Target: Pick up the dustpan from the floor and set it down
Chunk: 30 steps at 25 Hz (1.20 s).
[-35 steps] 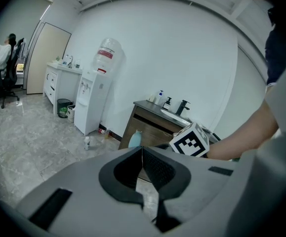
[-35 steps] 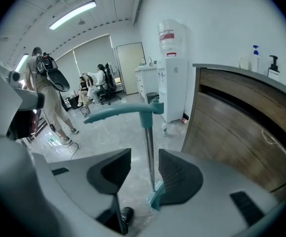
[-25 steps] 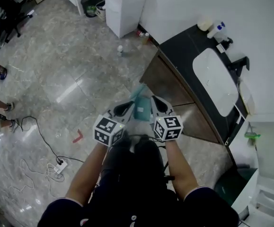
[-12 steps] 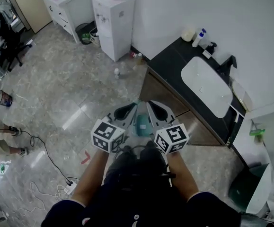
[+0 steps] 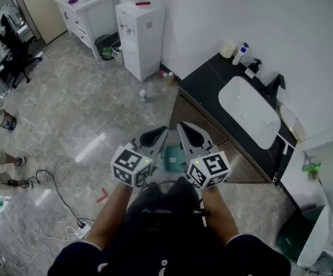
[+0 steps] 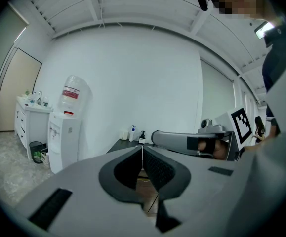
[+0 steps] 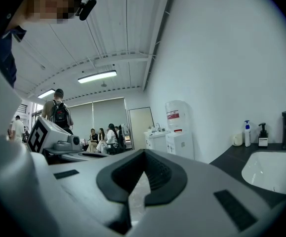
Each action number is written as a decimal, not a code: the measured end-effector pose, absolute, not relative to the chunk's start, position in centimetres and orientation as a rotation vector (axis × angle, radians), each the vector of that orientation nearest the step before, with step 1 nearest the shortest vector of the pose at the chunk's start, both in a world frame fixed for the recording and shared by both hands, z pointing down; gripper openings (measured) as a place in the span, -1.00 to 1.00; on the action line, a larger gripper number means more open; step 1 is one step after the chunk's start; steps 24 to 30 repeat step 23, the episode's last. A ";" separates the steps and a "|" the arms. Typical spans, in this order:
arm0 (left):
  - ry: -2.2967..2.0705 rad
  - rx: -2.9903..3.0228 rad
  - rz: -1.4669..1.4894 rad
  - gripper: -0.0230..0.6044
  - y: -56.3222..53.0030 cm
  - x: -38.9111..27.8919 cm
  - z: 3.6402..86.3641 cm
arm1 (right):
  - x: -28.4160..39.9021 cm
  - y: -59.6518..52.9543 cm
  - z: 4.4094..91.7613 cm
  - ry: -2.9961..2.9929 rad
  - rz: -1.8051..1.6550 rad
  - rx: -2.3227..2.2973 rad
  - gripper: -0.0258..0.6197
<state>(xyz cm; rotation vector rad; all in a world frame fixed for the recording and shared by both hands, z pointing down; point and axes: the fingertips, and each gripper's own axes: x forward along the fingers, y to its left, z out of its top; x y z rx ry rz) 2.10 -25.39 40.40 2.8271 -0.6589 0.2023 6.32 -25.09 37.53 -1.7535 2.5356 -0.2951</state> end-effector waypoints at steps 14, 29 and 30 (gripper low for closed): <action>-0.656 2.828 0.191 -0.88 -24.8 2.6 40.0 | 6.7 -24.4 37.0 2.546 -0.291 -1.749 -0.90; -0.649 2.832 0.187 -0.88 -24.8 2.6 39.8 | 6.9 -24.4 36.8 2.547 -0.275 -1.760 -0.90; -0.649 2.832 0.187 -0.88 -24.8 2.6 39.8 | 6.9 -24.4 36.8 2.547 -0.275 -1.760 -0.90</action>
